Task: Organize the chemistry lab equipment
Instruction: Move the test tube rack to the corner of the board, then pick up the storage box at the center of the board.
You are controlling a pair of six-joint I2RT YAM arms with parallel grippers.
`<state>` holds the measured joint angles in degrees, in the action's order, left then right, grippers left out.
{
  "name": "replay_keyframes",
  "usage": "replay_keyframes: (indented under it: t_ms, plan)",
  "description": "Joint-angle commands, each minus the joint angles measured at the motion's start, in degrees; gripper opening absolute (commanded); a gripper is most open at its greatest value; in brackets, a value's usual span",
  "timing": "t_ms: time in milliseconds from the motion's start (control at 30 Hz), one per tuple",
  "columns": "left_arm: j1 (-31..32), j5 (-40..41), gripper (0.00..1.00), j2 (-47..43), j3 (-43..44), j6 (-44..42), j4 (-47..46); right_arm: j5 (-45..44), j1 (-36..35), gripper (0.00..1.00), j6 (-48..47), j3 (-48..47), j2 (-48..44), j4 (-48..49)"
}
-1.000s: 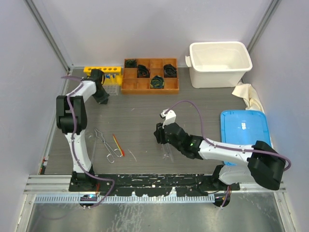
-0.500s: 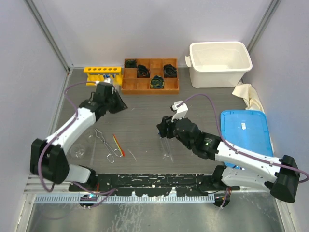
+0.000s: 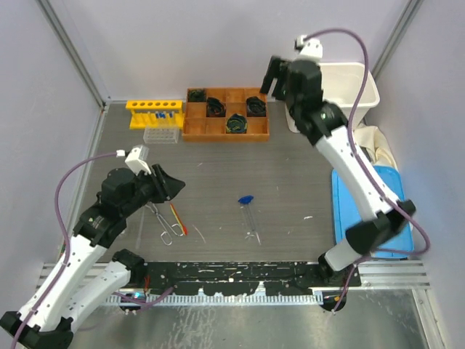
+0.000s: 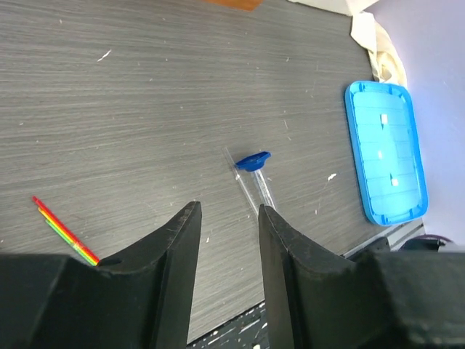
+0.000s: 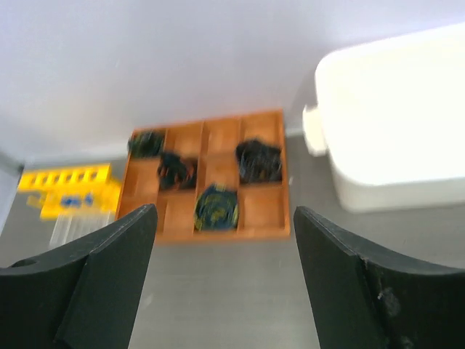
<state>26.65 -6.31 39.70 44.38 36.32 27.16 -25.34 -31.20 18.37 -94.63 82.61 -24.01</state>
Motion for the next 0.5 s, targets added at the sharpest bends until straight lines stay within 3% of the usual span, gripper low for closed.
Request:
replay_keyframes:
  t_ms: [0, 133, 233, 467]
  plan:
    - [-0.1, -2.8, 0.40, -1.7, -0.1, -3.6, 4.0, 8.8, 10.6, 0.83, -2.4, -22.5, 15.8, -10.9]
    - [-0.1, -2.9, 0.41, -1.6, -0.3, -4.7, 4.8, 16.8, 18.7, 0.85, -1.3, -40.7, 31.2, -15.1]
    - [-0.1, -3.2, 0.41, -2.1, -0.6, -4.7, 4.1, 22.4, 23.1, 0.85, -1.0, -43.1, 38.1, -10.9]
    - [-0.1, -1.5, 0.40, -3.5, -0.9, -3.1, 3.4, 31.3, 30.7, 0.60, 1.1, -52.9, 50.7, -5.8]
